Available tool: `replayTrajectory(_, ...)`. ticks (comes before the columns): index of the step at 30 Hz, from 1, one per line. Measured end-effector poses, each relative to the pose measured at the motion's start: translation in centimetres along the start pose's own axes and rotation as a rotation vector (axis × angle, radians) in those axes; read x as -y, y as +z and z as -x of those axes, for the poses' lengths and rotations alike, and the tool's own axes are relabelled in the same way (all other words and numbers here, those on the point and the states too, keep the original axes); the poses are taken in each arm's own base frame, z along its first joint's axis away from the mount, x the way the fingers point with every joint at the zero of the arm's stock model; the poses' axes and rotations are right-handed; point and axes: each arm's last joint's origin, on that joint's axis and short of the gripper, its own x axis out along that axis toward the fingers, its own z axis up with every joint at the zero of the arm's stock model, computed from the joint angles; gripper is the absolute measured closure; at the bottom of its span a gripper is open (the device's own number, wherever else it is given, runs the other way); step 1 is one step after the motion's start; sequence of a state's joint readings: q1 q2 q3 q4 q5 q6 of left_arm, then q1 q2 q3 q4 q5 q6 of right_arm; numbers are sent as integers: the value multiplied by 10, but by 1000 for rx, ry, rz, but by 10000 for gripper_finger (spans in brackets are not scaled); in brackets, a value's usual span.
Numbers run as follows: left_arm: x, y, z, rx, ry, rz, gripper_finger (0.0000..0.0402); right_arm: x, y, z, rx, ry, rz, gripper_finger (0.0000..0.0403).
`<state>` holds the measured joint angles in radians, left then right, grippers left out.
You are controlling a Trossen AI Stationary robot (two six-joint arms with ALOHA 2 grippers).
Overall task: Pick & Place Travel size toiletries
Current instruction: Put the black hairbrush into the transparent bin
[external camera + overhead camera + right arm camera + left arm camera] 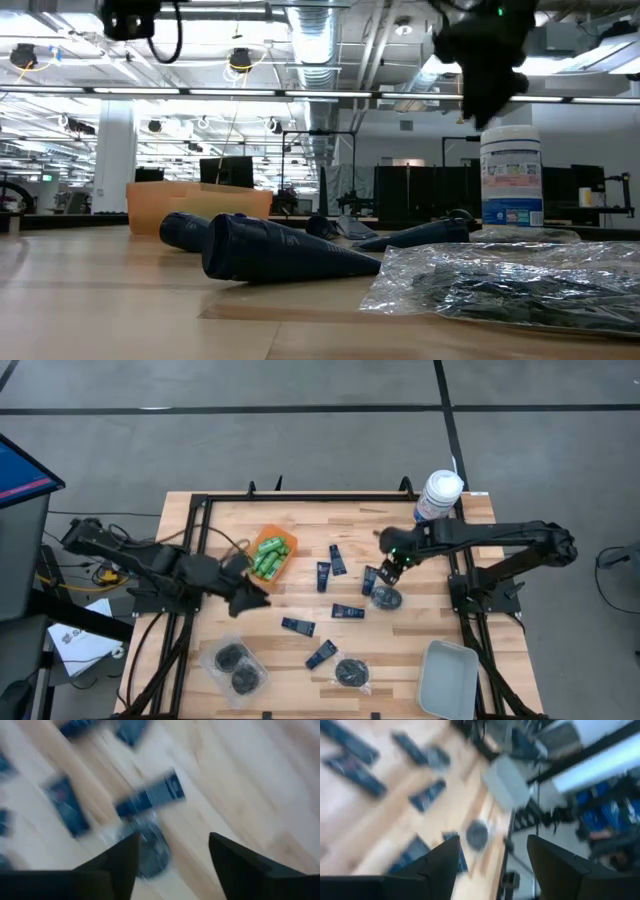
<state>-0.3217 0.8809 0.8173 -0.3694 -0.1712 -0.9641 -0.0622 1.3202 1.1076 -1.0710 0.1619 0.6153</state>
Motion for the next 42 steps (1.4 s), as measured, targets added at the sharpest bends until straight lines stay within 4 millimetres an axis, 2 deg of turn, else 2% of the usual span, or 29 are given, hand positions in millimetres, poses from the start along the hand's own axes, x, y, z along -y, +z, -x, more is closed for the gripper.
replayTrajectory(5, 3, 13, 10, 141, -33, -40, 149, -7, -14, -45, -163, -65, 7, 121)
replayTrajectory(9, 5, 17, 10, 178, -55, -49, 136, -5, -22, -80, -277, -57, -8, 100)
replayTrajectory(13, 4, 16, 7, 170, -46, -52, 135, 5, -31, -103, -340, -64, -9, 97)
replayTrajectory(18, 5, 17, 8, 171, -58, -50, 137, 26, -50, -117, -411, -30, -54, 97)
replayTrajectory(24, 5, 17, 8, 174, -61, -50, 135, 41, -71, -125, -392, 48, -122, 97)
replayTrajectory(29, 5, 17, 8, 183, -54, -48, 135, 42, -71, -122, -355, 69, -168, 101)
replayTrajectory(35, 4, 19, 8, 219, -25, -45, 135, 43, -71, -120, -352, 56, -163, 125)
replayTrajectory(37, 4, 19, 8, 232, -14, -43, 135, 41, -67, -113, -330, 95, -151, 126)
replayTrajectory(42, 4, 19, 8, 242, -6, -47, 135, 30, -49, -81, -185, 205, -101, 127)
